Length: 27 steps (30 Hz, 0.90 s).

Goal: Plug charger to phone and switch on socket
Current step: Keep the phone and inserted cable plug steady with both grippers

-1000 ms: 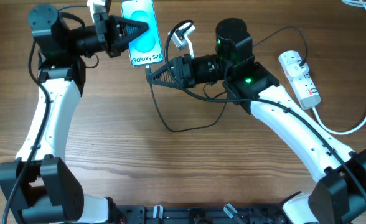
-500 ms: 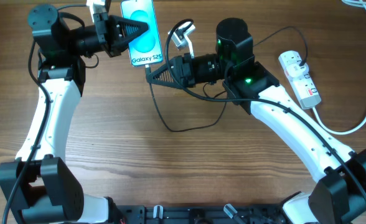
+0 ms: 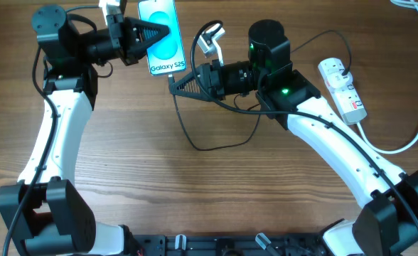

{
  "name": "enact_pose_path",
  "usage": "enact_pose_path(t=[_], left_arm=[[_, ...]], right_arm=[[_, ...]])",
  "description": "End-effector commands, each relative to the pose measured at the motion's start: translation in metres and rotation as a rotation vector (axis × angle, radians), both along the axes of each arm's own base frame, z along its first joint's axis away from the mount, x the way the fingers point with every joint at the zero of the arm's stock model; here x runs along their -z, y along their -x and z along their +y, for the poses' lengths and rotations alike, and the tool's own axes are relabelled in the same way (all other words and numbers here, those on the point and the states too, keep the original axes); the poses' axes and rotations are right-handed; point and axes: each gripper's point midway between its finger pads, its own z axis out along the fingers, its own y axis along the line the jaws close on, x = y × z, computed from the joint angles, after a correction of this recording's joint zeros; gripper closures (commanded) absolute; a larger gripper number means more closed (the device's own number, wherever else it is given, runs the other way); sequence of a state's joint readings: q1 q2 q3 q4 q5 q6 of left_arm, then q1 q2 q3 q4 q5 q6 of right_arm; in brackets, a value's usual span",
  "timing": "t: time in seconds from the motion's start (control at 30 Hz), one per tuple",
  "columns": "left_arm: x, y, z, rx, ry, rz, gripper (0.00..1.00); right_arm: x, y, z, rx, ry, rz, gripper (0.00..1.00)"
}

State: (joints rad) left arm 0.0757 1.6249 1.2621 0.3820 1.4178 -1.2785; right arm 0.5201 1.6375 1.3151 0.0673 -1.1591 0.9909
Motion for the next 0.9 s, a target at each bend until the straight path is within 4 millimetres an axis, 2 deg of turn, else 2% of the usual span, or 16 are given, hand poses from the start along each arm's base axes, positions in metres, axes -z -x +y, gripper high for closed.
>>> enact_pose_path(t=[0.0,0.53,0.7,0.87], left_arm=[[-0.011,0.008,-0.001,0.023,-0.003,-0.032,0.96],[-0.011,0.005,0.000,0.005,-0.012,-0.072,0.96],[-0.011,0.004,0.000,0.000,-0.013,-0.077,0.96],[-0.011,0.006,-0.001,0.016,-0.013,-0.076,0.96]], right_arm=[[0.002,-0.007,-0.001,0.025,0.004,0.000,0.96],[0.001,0.003,0.003,-0.025,-0.006,-0.034,0.96],[0.004,0.011,0.002,-0.076,-0.019,-0.121,0.96],[0.008,0.009,0.002,-0.059,-0.002,-0.115,0.96]])
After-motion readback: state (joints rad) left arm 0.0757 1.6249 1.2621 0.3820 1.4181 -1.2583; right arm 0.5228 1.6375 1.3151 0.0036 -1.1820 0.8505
